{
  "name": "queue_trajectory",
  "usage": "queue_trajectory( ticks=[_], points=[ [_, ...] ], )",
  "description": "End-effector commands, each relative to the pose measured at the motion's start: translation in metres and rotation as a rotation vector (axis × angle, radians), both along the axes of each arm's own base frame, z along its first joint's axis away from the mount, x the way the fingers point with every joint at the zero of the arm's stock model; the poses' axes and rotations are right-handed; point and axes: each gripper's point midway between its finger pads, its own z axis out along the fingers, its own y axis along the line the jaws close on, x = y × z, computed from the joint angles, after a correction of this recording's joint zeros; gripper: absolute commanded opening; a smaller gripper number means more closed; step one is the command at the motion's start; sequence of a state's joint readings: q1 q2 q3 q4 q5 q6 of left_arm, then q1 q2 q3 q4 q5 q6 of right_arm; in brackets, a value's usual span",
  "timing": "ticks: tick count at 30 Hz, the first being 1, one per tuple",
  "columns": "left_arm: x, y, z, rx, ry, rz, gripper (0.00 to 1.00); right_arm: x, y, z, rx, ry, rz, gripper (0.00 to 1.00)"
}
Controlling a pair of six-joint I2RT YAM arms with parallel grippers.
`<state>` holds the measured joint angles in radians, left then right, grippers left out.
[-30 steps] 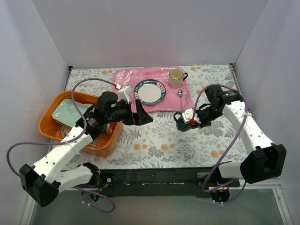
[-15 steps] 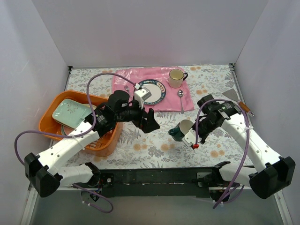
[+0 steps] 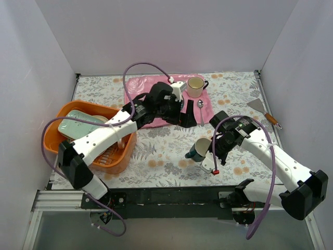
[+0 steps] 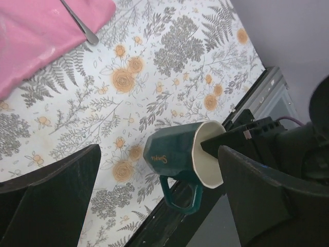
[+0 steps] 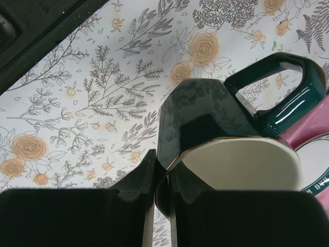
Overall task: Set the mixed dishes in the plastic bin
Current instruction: Pick up the cup at the center of the board.
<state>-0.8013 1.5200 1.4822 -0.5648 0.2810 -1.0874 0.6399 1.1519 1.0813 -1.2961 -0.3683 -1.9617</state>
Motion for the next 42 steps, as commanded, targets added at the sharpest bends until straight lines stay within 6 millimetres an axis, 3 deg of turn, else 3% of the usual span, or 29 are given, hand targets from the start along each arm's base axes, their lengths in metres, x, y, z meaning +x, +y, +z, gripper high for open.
queue_trajectory(
  ticks=[1,8,18,22,25,28,32,38,42],
  points=[
    [-0.022,-0.008,-0.027,0.168,0.075,0.063,0.98,0.011,0.016,0.012,0.054,-0.11,0.119,0.01],
    [-0.039,-0.023,-0.05,0.301,0.074,0.085,0.94,0.012,0.021,0.016,0.067,-0.091,0.087,0.01],
    [-0.037,-0.028,-0.075,0.464,0.065,0.142,0.64,0.01,0.025,0.019,0.088,-0.055,0.026,0.01],
    [-0.039,-0.027,-0.081,0.495,0.066,0.145,0.48,0.009,0.03,0.023,0.113,-0.029,-0.007,0.01],
    [-0.04,-0.025,-0.081,0.504,0.063,0.146,0.3,0.008,0.031,0.022,0.118,-0.02,-0.027,0.01],
    [-0.04,-0.022,-0.077,0.502,0.056,0.145,0.03,0.009,0.032,0.022,0.128,-0.014,-0.048,0.01],
    [-0.039,-0.015,-0.07,0.5,0.035,0.156,0.0,0.011,0.045,0.035,0.203,0.032,-0.14,0.01],
    [-0.038,0.004,-0.038,0.421,-0.031,0.209,0.0,0.01,0.066,0.063,0.342,0.115,-0.248,0.43],
    [-0.036,0.025,-0.016,0.389,-0.067,0.257,0.0,0.013,0.07,0.086,0.431,0.156,-0.301,0.57]
  ],
)
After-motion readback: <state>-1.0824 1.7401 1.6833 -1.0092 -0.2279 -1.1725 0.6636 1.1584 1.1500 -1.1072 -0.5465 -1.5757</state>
